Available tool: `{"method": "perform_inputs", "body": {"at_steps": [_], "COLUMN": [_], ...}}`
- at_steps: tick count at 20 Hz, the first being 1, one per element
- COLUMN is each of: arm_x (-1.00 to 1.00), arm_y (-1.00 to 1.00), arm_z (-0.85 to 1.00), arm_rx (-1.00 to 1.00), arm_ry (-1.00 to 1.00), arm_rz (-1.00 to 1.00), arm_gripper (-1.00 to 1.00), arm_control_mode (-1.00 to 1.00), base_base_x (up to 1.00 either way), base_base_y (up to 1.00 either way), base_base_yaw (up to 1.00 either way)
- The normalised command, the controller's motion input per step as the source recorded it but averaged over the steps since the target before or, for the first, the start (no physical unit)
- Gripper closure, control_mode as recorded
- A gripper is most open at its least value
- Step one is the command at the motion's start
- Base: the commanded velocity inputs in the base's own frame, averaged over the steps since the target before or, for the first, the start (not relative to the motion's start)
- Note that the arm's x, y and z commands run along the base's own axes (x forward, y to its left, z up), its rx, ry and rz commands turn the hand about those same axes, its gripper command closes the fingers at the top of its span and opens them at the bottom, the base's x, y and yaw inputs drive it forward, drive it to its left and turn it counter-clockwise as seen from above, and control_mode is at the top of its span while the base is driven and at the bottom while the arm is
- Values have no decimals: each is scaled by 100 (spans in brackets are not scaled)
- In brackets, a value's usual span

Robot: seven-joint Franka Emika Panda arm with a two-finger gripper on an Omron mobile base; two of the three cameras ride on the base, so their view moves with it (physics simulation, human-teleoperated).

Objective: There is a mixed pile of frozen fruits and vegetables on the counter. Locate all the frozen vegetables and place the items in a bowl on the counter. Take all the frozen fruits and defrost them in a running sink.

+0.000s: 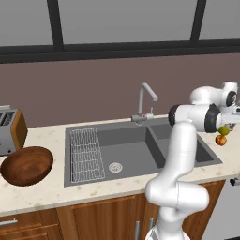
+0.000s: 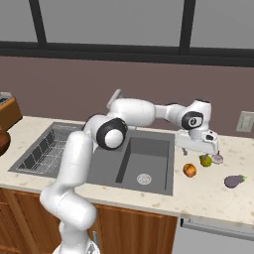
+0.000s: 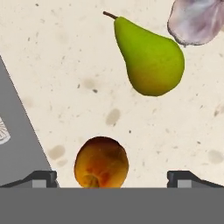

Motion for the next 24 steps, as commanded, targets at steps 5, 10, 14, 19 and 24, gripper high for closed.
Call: {"method": "perform_inputs", "body": {"at_steps": [5, 10, 14, 19, 24], "arm_x": [-8, -1, -3, -9, -11], "arm_y": [10, 1, 4, 17, 4], "arm_z": [-27, -15, -17, -15, -22], "arm_rx": [4, 1, 0, 2, 2], "arm_ry": [6, 6, 9, 11, 8], "arm_rz": [0, 0, 0, -1, 0], "arm_gripper": [-100, -100, -100, -100, -100], "arm_control_mode": [-100, -100, -100, -100, -100], "base_base_x": [0, 0, 0, 0, 0], "base_base_y": [0, 0, 0, 0, 0], "base_base_yaw": [0, 0, 0, 0, 0]}}
